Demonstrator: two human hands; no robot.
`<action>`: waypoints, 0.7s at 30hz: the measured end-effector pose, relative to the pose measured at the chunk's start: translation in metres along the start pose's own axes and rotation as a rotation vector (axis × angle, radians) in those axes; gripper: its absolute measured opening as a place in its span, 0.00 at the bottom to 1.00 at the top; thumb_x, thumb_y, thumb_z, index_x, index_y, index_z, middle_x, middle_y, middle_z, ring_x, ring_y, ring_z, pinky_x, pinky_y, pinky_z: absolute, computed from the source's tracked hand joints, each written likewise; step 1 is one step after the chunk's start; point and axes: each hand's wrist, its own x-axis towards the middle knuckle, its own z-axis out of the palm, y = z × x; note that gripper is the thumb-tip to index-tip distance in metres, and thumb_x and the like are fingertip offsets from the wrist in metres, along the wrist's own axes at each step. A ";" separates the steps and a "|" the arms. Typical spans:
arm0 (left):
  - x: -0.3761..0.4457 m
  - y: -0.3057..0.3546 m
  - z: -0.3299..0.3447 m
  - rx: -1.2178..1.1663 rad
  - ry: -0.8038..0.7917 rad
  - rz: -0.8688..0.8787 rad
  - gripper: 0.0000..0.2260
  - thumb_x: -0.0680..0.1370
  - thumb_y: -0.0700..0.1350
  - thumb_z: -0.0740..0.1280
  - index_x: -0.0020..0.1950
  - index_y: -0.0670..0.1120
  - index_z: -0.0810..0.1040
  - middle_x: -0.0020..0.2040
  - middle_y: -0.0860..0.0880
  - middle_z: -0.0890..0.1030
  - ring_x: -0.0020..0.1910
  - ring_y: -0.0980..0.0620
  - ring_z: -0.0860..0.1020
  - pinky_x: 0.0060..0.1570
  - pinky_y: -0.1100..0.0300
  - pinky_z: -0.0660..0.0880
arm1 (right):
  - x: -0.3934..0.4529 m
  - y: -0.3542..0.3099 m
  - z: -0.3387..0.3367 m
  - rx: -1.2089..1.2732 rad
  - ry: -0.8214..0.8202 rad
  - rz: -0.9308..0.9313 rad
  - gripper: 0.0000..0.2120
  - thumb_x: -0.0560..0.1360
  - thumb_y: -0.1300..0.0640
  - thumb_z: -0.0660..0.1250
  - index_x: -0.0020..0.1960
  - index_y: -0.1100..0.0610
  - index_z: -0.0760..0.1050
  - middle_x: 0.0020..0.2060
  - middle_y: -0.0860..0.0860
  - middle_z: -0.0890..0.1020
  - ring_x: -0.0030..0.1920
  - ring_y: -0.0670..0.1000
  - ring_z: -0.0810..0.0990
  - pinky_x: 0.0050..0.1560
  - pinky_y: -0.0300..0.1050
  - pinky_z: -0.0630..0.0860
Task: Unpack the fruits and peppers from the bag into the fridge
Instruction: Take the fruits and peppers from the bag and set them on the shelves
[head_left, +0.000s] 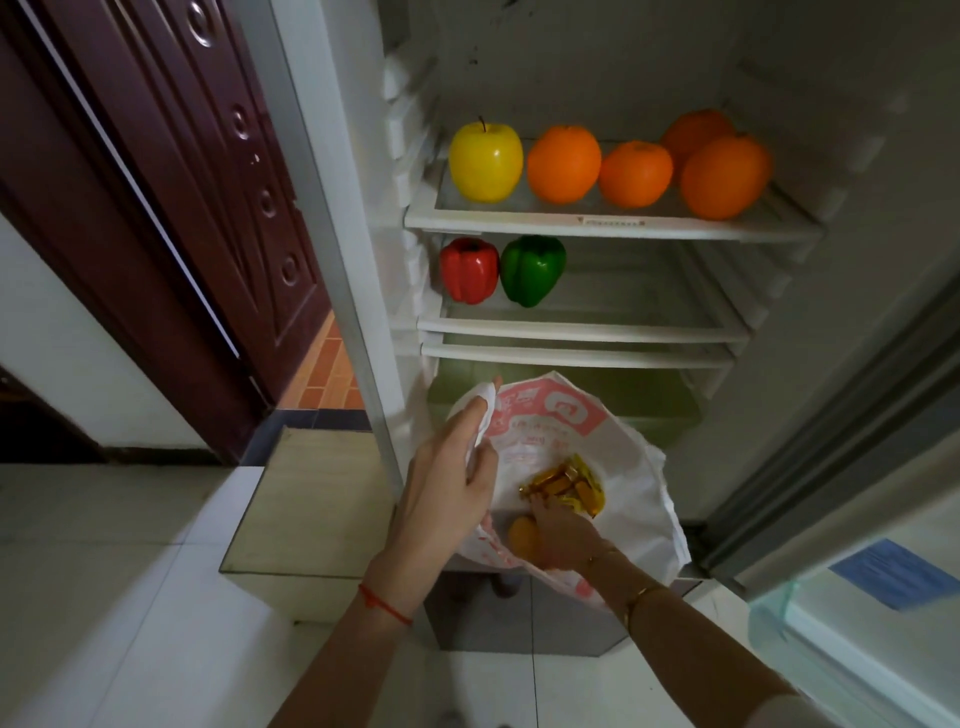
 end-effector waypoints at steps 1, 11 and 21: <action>-0.001 0.001 -0.001 0.002 0.002 0.002 0.22 0.81 0.41 0.60 0.75 0.54 0.64 0.50 0.48 0.80 0.32 0.52 0.80 0.35 0.52 0.82 | 0.000 0.002 0.003 0.012 0.007 0.002 0.29 0.78 0.43 0.59 0.75 0.54 0.62 0.68 0.55 0.73 0.65 0.58 0.75 0.65 0.52 0.73; 0.009 0.003 -0.006 -0.017 -0.028 0.034 0.23 0.81 0.41 0.60 0.76 0.55 0.64 0.45 0.52 0.78 0.30 0.56 0.78 0.34 0.55 0.82 | -0.014 -0.007 -0.070 0.492 0.111 0.055 0.27 0.66 0.51 0.77 0.61 0.52 0.71 0.52 0.47 0.76 0.52 0.48 0.76 0.52 0.39 0.73; 0.028 0.011 -0.002 -0.045 0.000 0.152 0.24 0.80 0.37 0.61 0.75 0.54 0.66 0.47 0.55 0.77 0.34 0.54 0.77 0.35 0.67 0.78 | -0.057 -0.034 -0.234 0.978 0.699 -0.041 0.21 0.76 0.47 0.69 0.64 0.55 0.70 0.51 0.48 0.76 0.51 0.49 0.77 0.48 0.40 0.75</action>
